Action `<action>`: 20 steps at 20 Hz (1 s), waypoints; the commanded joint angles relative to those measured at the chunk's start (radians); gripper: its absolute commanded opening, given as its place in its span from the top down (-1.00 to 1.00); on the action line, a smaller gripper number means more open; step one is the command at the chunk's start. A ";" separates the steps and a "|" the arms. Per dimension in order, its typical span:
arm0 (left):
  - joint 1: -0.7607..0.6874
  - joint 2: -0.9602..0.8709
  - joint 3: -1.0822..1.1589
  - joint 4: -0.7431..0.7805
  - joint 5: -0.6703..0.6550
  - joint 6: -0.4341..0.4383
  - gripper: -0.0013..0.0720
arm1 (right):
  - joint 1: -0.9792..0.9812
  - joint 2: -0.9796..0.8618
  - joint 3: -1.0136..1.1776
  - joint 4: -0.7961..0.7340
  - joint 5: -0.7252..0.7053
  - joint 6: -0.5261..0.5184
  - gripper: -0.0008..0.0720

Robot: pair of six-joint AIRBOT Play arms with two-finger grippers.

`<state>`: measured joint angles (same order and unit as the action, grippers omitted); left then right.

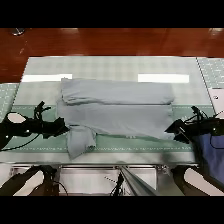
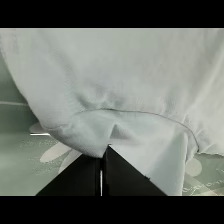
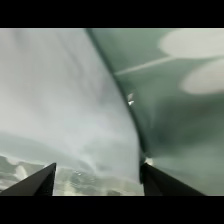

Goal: Fold the shirts.

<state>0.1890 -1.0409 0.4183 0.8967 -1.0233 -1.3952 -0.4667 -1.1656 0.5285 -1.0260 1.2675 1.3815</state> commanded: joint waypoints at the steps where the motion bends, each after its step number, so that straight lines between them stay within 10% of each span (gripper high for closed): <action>1: 0.000 -0.001 0.001 0.000 0.001 0.000 0.90 | 0.051 -0.037 0.002 0.097 -0.106 -0.019 -0.72; 2: 0.000 -0.001 0.001 0.000 0.001 0.000 0.90 | 0.073 -0.043 0.006 0.101 -0.109 -0.034 -0.50; 4: 0.000 0.000 0.005 0.001 -0.008 0.001 0.90 | 0.102 -0.046 0.021 0.100 -0.100 -0.103 0.90; 13: 0.111 -0.040 0.296 -0.031 -0.037 0.085 0.91 | 0.103 -0.055 0.384 0.055 -0.133 -0.013 0.90; 20: -0.026 -0.465 0.735 -0.085 -0.045 0.034 0.90 | 0.103 -0.266 0.545 0.233 -0.198 -0.119 0.90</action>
<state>0.2020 -1.3437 0.9688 0.8261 -1.0466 -1.3277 -0.3649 -1.3521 1.0065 -0.8532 1.1046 1.2835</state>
